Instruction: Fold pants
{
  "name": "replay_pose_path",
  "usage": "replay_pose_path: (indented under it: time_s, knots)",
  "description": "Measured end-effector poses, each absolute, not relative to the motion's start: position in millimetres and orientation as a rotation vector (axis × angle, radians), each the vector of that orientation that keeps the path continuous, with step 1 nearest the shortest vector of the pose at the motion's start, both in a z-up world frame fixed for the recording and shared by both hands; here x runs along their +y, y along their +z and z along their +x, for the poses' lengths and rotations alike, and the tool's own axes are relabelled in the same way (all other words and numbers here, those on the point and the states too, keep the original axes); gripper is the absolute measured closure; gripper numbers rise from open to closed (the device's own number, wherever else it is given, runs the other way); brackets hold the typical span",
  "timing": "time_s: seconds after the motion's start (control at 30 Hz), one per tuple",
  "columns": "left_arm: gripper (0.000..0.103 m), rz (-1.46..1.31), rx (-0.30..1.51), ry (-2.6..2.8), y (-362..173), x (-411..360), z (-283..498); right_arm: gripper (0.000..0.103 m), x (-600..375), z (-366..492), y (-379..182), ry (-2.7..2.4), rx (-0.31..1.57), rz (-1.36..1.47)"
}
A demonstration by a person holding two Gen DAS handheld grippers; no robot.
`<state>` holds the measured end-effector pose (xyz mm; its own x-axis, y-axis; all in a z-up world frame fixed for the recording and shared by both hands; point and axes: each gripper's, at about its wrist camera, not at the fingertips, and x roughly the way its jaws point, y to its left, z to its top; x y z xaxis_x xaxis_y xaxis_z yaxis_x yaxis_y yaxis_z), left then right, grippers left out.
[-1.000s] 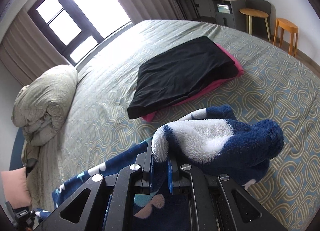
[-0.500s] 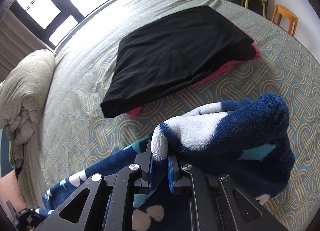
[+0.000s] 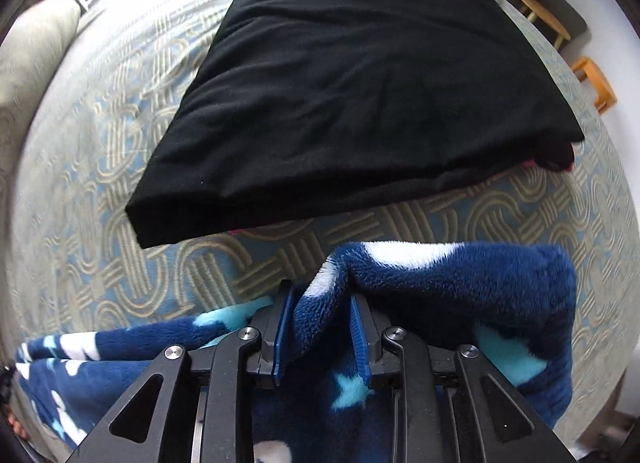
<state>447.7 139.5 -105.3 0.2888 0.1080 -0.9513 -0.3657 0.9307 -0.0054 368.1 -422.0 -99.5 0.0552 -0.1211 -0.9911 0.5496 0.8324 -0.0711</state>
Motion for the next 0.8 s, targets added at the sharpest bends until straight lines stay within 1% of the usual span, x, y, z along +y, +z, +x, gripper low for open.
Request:
replay_pose_path:
  time_s: [0.07, 0.13, 0.2, 0.3, 0.37, 0.43, 0.47, 0.67, 0.7, 0.73, 0.8]
  knots:
    - [0.095, -0.257, 1.228, 0.304, -101.5, 145.0, 443.4, 0.072, -423.5, 371.0, -99.7, -0.526, 1.431, 0.378]
    - [0.095, -0.252, 1.196, 0.293, -91.6, 154.4, 436.3, 0.066, -424.8, 373.5, -99.7, -0.514, 1.426, 0.382]
    - [0.093, -0.236, 1.171, 0.292, -82.5, 163.6, 429.6, 0.065, -427.0, 374.9, -100.1, -0.514, 1.428, 0.374]
    - [0.086, -0.206, 1.131, 0.301, -66.7, 182.9, 415.3, 0.064, -427.4, 379.0, -100.1, -0.515, 1.430, 0.376]
    - [0.072, -0.197, 1.106, 0.308, -57.6, 201.1, 402.5, 0.064, -428.6, 379.5, -99.8, -0.521, 1.426, 0.375]
    - [0.063, -0.193, 1.090, 0.316, -53.3, 216.2, 389.8, 0.064, -428.8, 381.0, -99.0, -0.529, 1.413, 0.369]
    - [0.060, -0.194, 1.081, 0.321, -52.9, 225.8, 381.1, 0.064, -428.9, 381.0, -99.0, -0.534, 1.408, 0.364]
    - [0.058, -0.257, 1.125, 0.302, -74.2, 261.6, 350.0, 0.063, -420.3, 387.1, -90.2, -0.618, 1.427, 0.301]
    - [0.058, -0.267, 1.133, 0.298, -79.4, 265.1, 347.8, 0.060, -418.7, 388.1, -86.2, -0.646, 1.429, 0.278]
    - [0.058, -0.280, 1.141, 0.294, -85.4, 268.5, 345.3, 0.055, -416.6, 390.1, -80.6, -0.670, 1.426, 0.254]
    - [0.058, -0.322, 1.154, 0.272, -96.4, 271.8, 344.2, 0.052, -410.5, 393.5, -69.5, -0.702, 1.409, 0.216]
